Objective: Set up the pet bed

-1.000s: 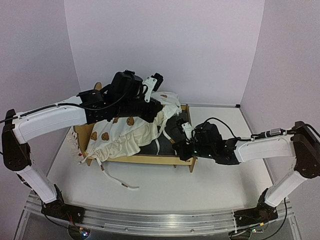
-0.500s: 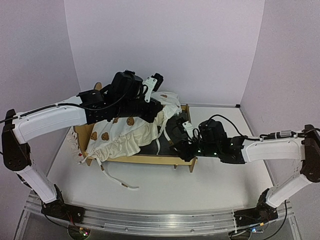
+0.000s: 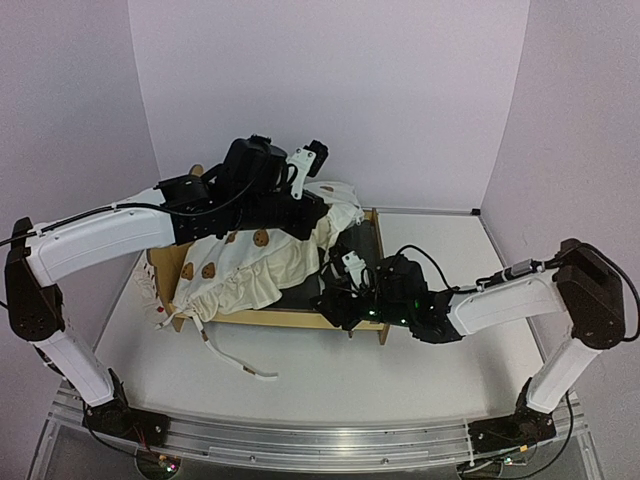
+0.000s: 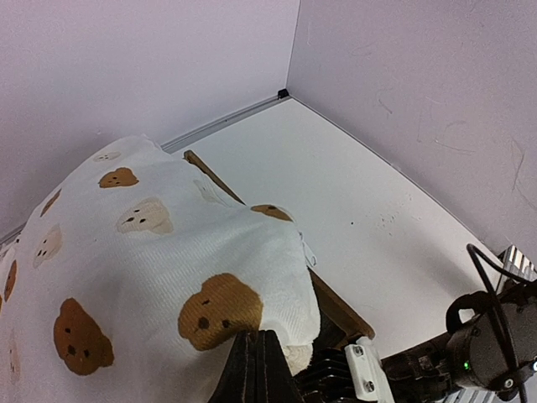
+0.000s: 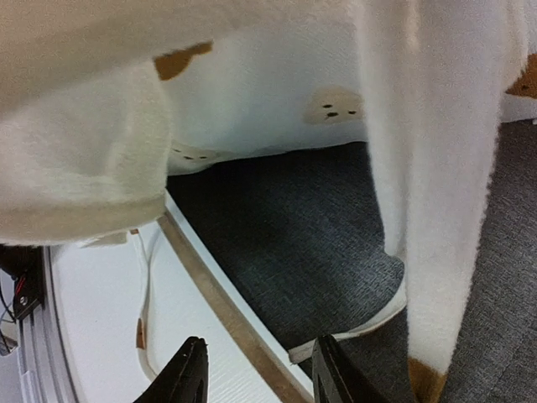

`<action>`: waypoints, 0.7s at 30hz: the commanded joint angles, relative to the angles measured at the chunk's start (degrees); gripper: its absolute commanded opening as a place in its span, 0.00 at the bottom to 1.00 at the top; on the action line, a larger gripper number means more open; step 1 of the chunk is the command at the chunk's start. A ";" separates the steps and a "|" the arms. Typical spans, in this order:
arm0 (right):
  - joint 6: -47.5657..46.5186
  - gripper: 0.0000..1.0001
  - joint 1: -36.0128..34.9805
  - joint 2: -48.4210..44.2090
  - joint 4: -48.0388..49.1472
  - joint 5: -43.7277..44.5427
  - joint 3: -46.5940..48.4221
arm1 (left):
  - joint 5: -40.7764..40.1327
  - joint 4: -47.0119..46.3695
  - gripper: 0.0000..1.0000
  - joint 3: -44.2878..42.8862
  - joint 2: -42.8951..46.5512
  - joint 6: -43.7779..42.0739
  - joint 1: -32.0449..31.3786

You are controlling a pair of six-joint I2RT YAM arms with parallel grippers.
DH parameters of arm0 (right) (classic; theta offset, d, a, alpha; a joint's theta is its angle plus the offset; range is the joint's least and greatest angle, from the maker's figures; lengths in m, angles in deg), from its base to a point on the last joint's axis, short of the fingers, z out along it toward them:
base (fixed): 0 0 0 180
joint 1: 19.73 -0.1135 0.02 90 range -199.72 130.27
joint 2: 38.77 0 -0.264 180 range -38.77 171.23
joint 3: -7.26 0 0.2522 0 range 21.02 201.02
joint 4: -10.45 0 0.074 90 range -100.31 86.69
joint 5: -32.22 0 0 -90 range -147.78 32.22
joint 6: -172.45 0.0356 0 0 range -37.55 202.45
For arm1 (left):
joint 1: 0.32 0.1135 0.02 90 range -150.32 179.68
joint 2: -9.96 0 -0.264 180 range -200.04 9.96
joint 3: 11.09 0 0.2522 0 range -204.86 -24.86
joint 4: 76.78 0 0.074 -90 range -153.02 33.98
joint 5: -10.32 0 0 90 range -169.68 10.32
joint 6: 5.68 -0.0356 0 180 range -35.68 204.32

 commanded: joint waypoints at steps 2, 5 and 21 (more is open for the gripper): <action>-0.60 0.44 -0.54 3.78 11.83 9.30 1.32 | 1.11 -1.56 0.00 -4.33 -0.07 0.39 -0.57; -1.64 0.44 -0.73 5.02 13.56 14.43 1.05 | 1.29 -1.24 0.00 -4.66 -0.44 0.39 -0.57; -4.43 0.44 -1.78 10.83 23.13 21.35 2.45 | 2.03 -0.56 0.00 -5.13 -1.40 0.80 -0.71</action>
